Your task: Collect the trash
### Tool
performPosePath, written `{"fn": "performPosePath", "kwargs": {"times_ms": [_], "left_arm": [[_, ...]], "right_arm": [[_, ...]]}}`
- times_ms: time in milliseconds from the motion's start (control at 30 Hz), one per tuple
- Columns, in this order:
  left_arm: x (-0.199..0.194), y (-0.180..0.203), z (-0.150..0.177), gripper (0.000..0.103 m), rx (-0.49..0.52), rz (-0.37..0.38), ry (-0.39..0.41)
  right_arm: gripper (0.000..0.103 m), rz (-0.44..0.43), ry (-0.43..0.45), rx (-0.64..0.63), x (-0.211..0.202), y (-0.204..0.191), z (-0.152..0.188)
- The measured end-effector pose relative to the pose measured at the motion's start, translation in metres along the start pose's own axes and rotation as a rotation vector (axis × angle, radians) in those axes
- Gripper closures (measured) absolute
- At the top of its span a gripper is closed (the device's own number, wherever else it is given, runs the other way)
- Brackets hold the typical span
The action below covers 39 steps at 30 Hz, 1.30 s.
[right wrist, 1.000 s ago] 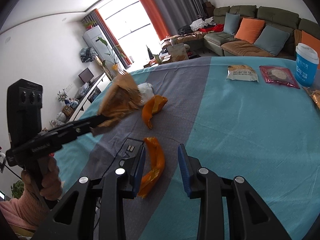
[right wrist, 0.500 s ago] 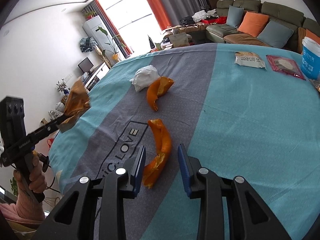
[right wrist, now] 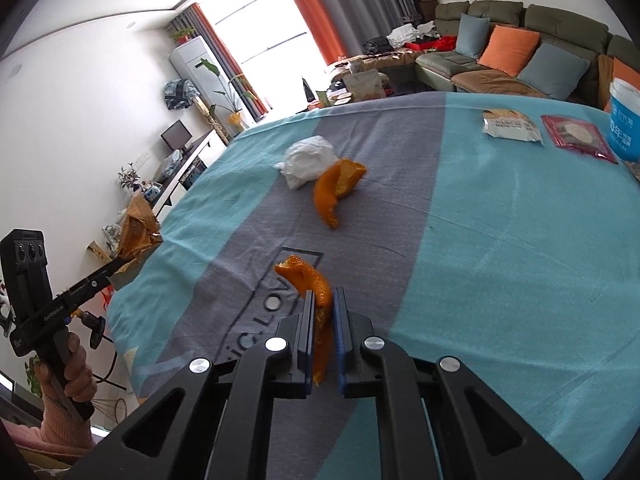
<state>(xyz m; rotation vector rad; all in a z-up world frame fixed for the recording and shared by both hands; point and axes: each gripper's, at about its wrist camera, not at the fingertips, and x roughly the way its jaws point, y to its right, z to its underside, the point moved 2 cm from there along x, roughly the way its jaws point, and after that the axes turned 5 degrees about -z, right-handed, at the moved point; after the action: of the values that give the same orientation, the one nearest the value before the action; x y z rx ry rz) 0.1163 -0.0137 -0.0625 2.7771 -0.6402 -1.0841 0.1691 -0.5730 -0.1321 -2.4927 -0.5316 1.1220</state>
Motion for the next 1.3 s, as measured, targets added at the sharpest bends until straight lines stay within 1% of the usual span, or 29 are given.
{"fn": "performPosePath", "kwargs": {"times_ms": [433,933,1300], "left_arm": [[-0.018,-0.014,0.007,0.07,-0.035,-0.043,0.018],[-0.037,-0.044,0.013,0.07,-0.097,-0.108,0.039],[-0.053,-0.066,0.015,0.07,-0.135,-0.148,0.067]], "right_arm": [[0.096,-0.088,0.017,-0.064,0.007,-0.039,-0.014],[0.096,-0.197,-0.015,-0.121,0.037,-0.086,-0.022],[0.096,-0.241,-0.042,-0.162,0.056,-0.115,-0.025]]}}
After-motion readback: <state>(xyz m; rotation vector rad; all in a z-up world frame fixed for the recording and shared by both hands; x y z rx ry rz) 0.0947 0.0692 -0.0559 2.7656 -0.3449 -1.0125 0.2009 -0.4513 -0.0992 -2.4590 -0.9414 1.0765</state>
